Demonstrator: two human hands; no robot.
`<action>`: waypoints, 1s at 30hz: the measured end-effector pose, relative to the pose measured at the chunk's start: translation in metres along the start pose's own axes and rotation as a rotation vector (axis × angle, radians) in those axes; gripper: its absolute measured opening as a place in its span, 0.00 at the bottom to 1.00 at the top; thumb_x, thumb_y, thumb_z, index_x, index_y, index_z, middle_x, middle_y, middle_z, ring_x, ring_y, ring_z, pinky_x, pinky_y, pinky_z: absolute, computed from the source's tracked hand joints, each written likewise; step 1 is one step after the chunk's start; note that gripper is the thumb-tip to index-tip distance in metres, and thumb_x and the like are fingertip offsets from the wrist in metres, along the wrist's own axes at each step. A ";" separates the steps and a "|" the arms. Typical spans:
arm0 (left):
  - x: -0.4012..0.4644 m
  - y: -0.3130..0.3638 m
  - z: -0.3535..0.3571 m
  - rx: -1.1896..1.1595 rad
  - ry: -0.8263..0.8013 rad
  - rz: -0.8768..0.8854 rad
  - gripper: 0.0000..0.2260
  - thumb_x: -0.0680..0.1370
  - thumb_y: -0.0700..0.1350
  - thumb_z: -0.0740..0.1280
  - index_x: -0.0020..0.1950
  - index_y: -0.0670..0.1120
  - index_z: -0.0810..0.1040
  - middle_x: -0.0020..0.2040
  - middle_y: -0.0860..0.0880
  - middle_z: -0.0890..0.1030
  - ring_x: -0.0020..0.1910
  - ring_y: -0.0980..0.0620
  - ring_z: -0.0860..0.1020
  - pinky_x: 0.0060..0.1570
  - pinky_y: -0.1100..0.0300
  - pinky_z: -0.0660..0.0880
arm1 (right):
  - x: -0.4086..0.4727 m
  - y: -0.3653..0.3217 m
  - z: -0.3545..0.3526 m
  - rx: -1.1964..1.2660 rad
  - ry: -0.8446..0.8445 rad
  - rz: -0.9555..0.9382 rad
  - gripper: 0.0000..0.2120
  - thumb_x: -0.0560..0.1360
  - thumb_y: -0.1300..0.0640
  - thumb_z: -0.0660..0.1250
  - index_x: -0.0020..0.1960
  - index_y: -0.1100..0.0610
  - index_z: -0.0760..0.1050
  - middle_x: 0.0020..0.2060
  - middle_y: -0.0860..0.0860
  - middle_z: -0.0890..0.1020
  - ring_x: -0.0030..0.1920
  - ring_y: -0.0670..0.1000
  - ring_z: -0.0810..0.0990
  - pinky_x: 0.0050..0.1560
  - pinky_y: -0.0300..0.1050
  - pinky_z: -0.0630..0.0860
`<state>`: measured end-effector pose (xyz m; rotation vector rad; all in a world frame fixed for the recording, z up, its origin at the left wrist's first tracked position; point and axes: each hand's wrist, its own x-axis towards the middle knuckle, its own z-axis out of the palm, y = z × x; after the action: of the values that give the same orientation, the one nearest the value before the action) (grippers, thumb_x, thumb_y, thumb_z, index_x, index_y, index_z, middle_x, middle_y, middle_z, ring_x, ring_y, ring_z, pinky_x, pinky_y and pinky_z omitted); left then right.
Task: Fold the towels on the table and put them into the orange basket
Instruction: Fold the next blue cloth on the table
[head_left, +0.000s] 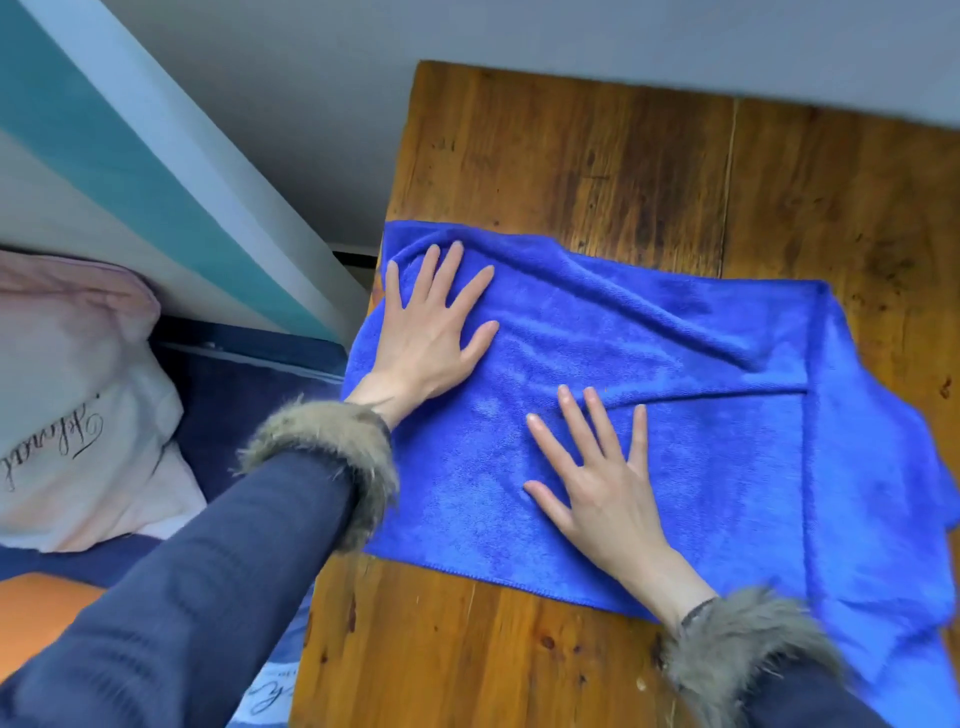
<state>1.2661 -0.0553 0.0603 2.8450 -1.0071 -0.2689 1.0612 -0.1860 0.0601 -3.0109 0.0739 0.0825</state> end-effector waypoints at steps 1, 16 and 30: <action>0.003 -0.002 0.000 0.010 -0.024 -0.007 0.28 0.76 0.62 0.48 0.75 0.54 0.58 0.77 0.46 0.51 0.76 0.44 0.48 0.71 0.38 0.40 | -0.002 -0.003 0.002 -0.013 -0.025 -0.038 0.29 0.73 0.39 0.58 0.71 0.48 0.64 0.74 0.54 0.61 0.74 0.57 0.58 0.68 0.71 0.52; -0.022 0.005 -0.006 0.079 -0.128 0.107 0.35 0.71 0.68 0.49 0.76 0.56 0.52 0.78 0.47 0.47 0.76 0.44 0.45 0.71 0.38 0.43 | -0.018 -0.001 -0.010 -0.014 -0.235 -0.191 0.32 0.68 0.35 0.57 0.70 0.45 0.65 0.73 0.52 0.63 0.74 0.55 0.57 0.66 0.69 0.53; -0.049 -0.019 -0.017 -0.256 0.264 -0.089 0.18 0.78 0.41 0.57 0.67 0.37 0.68 0.64 0.38 0.71 0.62 0.39 0.71 0.60 0.46 0.71 | 0.018 0.005 -0.015 0.121 -0.040 -0.109 0.22 0.76 0.45 0.54 0.67 0.51 0.70 0.71 0.54 0.67 0.72 0.55 0.61 0.69 0.67 0.55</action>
<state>1.2439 -0.0085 0.0798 2.6087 -0.7376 -0.0241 1.0797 -0.1935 0.0735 -2.8847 -0.0853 0.1226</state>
